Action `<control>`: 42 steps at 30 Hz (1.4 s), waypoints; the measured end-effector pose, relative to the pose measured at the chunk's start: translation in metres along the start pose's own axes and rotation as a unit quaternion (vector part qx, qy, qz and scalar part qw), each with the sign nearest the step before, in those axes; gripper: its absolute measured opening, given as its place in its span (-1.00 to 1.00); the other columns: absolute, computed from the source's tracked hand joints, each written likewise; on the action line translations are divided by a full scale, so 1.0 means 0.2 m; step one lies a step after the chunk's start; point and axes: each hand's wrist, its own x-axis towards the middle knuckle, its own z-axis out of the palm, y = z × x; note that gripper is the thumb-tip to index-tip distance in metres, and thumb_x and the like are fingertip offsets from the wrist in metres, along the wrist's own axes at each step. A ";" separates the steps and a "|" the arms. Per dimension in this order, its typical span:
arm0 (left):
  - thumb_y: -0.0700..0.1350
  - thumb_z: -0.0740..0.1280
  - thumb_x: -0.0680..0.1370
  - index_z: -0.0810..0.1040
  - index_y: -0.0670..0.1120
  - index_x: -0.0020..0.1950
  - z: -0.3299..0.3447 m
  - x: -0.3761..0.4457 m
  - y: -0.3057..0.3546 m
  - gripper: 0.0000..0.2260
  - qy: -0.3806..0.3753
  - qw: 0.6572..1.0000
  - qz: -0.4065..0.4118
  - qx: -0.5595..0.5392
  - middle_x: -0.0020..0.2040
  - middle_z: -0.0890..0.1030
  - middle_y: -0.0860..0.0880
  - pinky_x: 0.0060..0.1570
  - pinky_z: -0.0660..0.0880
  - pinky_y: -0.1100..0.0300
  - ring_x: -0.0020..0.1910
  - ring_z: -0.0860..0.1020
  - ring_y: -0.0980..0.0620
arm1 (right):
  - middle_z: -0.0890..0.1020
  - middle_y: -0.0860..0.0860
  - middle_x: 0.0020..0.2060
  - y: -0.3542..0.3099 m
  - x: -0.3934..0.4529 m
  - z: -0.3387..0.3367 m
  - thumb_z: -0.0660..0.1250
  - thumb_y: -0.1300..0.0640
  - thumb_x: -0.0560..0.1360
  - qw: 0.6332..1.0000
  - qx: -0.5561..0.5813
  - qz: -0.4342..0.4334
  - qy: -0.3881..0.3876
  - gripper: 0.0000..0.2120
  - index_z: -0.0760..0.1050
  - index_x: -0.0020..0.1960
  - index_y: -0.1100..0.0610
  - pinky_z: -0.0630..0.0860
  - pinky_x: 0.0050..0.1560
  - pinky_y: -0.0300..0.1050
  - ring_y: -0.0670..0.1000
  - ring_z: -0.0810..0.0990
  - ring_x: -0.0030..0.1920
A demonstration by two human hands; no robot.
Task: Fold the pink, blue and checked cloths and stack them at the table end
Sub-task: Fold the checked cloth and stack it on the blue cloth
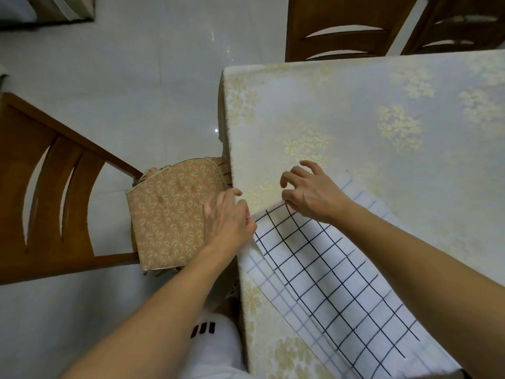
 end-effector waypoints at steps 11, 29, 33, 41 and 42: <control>-0.03 0.37 0.45 0.62 -0.09 -0.09 -0.49 0.55 0.14 -0.85 0.155 0.985 0.054 0.043 0.22 0.53 -0.05 0.31 0.30 -0.21 0.20 0.47 -0.11 | 0.58 0.12 0.09 0.24 0.18 -0.36 0.44 0.18 0.49 0.975 -0.049 0.186 0.115 -0.95 0.65 -0.06 0.12 0.33 0.34 0.27 0.18 0.55 0.13; -0.08 0.34 0.47 0.56 -0.07 -0.13 -1.25 0.41 0.49 -0.92 0.401 0.906 0.133 0.024 0.11 0.58 -0.05 0.39 0.27 -0.19 0.12 0.52 -0.07 | 0.61 0.12 -0.02 0.27 0.11 -1.14 0.30 0.12 0.60 0.870 -0.097 0.238 0.420 -0.82 0.64 -0.10 0.14 0.39 0.29 0.26 0.17 0.57 0.01; -0.06 0.34 0.49 0.56 -0.08 -0.12 -1.12 0.15 0.53 -0.90 0.368 0.917 0.152 0.019 0.13 0.58 -0.06 0.39 0.26 -0.22 0.15 0.52 -0.07 | 0.63 0.14 -0.01 0.10 -0.12 -1.04 0.33 0.13 0.56 0.886 -0.081 0.239 0.388 -0.84 0.66 -0.09 0.16 0.40 0.31 0.27 0.16 0.59 0.03; -0.14 0.39 0.46 0.55 -0.09 -0.13 -0.70 -0.54 0.52 -0.95 0.265 0.939 0.219 0.025 0.12 0.60 -0.05 0.42 0.20 -0.23 0.14 0.53 -0.07 | 0.63 0.14 -0.07 -0.31 -0.70 -0.69 0.37 0.22 0.47 0.930 -0.042 0.171 0.322 -0.93 0.63 -0.16 0.16 0.37 0.33 0.26 0.17 0.61 -0.04; -0.15 0.39 0.45 0.55 -0.10 -0.14 -0.64 -0.61 0.51 -0.95 0.254 0.941 0.224 0.026 0.10 0.60 -0.06 0.41 0.22 -0.23 0.13 0.54 -0.08 | 0.63 0.13 -0.07 -0.37 -0.77 -0.65 0.37 0.23 0.47 0.934 -0.037 0.165 0.314 -0.93 0.62 -0.16 0.15 0.37 0.33 0.27 0.17 0.61 -0.04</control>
